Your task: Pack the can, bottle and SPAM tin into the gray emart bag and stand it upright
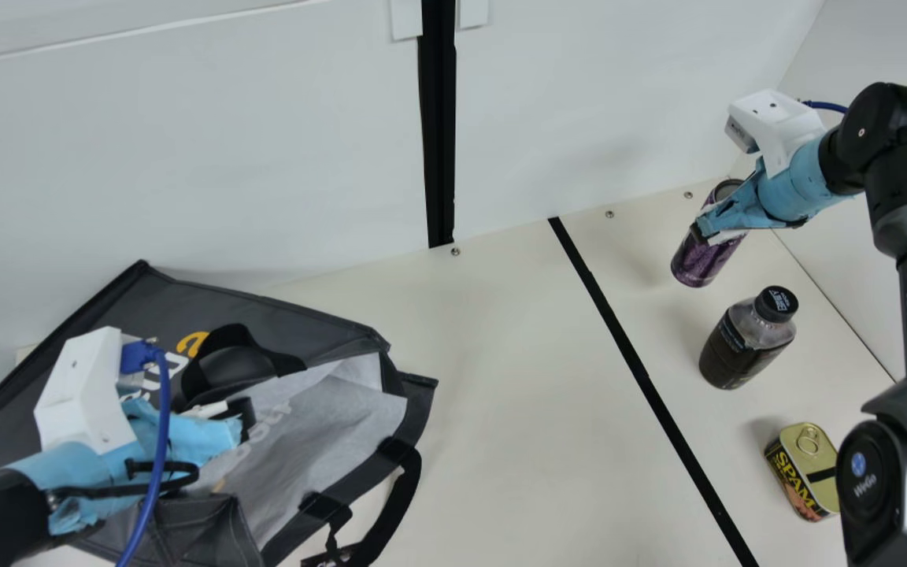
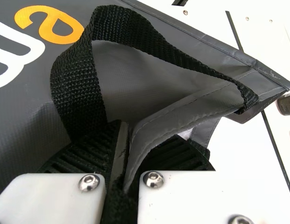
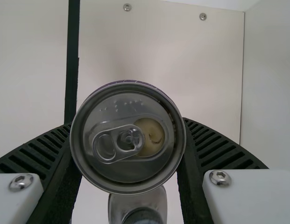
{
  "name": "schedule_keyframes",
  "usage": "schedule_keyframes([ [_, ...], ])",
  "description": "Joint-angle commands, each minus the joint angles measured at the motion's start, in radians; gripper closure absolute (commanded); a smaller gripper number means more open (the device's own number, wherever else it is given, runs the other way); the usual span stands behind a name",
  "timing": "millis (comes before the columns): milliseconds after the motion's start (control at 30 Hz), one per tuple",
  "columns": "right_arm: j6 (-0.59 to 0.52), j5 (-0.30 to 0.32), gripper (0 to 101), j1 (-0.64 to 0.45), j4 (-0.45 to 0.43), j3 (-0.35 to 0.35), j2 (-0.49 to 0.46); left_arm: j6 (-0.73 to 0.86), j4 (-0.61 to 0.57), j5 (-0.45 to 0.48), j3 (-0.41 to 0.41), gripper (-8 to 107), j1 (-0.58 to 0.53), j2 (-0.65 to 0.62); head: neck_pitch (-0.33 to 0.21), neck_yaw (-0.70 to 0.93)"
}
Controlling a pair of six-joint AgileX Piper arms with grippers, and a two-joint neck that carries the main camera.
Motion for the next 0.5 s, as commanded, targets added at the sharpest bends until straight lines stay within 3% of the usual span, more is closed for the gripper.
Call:
schedule_keyframes([
  [0,-0.003,-0.002,101,0.004,-0.003,0.026,-0.034,0.000,0.000,0.000,0.000,107,0.000,0.000,-0.023,-0.002],
  [467,-0.052,-0.002,101,0.019,0.017,0.217,-0.236,0.000,0.000,0.000,0.000,107,0.000,0.000,-0.023,-0.002],
])
